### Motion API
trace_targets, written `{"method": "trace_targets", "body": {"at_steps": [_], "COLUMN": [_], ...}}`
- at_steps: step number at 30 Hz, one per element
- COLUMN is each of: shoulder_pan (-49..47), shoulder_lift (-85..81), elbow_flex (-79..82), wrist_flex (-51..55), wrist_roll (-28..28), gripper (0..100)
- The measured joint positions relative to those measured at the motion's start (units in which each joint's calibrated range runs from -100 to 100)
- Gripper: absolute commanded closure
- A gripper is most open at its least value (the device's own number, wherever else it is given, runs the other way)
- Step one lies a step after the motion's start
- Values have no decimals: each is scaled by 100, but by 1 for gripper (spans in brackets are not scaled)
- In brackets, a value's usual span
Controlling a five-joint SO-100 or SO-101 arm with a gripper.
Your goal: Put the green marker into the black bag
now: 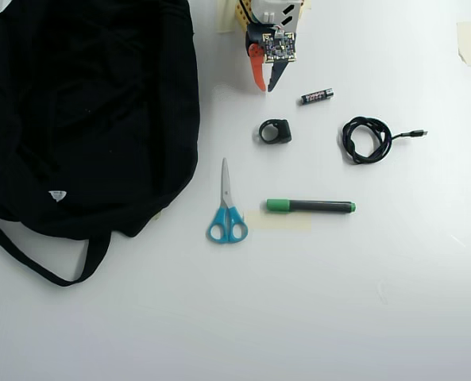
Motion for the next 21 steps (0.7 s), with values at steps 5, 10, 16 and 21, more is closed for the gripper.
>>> {"method": "trace_targets", "body": {"at_steps": [5, 10, 16, 21], "shoulder_pan": [-15, -29, -29, -59], "shoulder_lift": [0, 0, 0, 423], "elbow_flex": [0, -71, -393, -841], "wrist_flex": [0, -9, -318, -988], "wrist_roll": [0, 0, 0, -5], "gripper": [98, 98, 98, 98]}}
